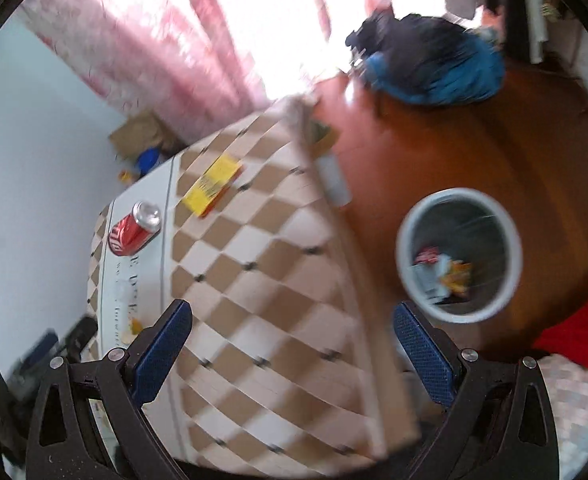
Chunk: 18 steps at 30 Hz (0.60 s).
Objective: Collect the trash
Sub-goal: 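Move both tools back from the bin over the table, then grasp the yellow cigarette box with the right tool while the left tool grasps the yellow peel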
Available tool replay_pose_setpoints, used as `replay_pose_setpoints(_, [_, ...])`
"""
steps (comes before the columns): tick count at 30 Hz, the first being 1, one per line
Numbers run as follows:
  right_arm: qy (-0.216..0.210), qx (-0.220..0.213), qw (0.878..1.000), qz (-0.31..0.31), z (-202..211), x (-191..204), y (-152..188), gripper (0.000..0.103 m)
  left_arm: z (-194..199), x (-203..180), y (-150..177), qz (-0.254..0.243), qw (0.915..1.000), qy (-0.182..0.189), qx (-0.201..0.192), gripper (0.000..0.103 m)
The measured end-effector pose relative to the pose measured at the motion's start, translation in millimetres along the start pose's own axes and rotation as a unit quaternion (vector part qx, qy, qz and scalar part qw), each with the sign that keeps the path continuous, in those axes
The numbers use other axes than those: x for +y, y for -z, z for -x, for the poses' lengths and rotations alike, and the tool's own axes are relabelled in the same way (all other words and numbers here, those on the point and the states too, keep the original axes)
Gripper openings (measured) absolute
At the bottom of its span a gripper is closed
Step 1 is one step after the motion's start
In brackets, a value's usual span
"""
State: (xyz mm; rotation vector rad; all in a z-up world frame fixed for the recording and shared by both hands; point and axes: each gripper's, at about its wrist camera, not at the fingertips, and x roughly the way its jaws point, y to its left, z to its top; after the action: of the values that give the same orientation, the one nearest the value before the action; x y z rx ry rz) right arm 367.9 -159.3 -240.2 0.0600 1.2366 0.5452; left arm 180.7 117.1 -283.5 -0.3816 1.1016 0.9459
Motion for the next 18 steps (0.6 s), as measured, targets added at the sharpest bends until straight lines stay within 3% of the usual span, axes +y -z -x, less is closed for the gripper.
replay_pose_setpoints(5, [-0.003, 0.051, 0.998, -0.033, -107, 59, -53, 0.102, -76, 43, -22, 0.054, 0.9964, -0.04, 0.051, 0.102])
replay_pose_setpoints(9, [0.033, 0.078, 0.995, -0.047, -179, 94, -97, 0.102, -107, 58, -40, 0.063, 0.9946, -0.054, 0.062, 0.102])
replay_pose_setpoints(15, [0.103, 0.096, 0.987, -0.079, -251, 123, -138, 0.103, -112, 60, -51, 0.053, 0.996, -0.038, 0.062, 0.102])
replay_pose_setpoints(18, [0.139, 0.085, 0.986, -0.02, -266, 151, -147, 0.097, -108, 59, -48, 0.038, 0.9973, -0.019, 0.06, 0.102])
